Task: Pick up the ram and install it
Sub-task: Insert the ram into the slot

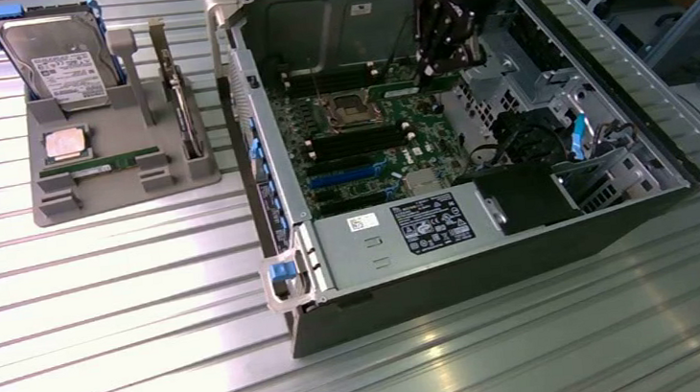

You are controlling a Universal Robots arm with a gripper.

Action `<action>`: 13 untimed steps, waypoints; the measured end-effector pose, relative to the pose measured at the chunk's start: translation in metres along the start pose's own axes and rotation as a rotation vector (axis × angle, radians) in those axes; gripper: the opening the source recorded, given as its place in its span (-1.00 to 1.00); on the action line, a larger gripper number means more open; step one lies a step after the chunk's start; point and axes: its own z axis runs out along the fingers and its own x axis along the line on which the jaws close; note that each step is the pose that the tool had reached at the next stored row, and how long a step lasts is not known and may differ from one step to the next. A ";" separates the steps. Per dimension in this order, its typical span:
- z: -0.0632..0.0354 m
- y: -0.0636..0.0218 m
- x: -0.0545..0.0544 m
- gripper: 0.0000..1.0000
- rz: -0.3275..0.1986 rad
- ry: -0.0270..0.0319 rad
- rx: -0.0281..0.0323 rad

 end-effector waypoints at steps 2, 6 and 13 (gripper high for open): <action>0.0007 -0.0001 0.000 -0.76 0.000 -0.0001 0.0000; 0.0045 -0.0004 0.000 -0.76 0.000 0.0000 0.0000; 0.0112 -0.0009 0.000 -0.76 0.000 -0.0001 0.0000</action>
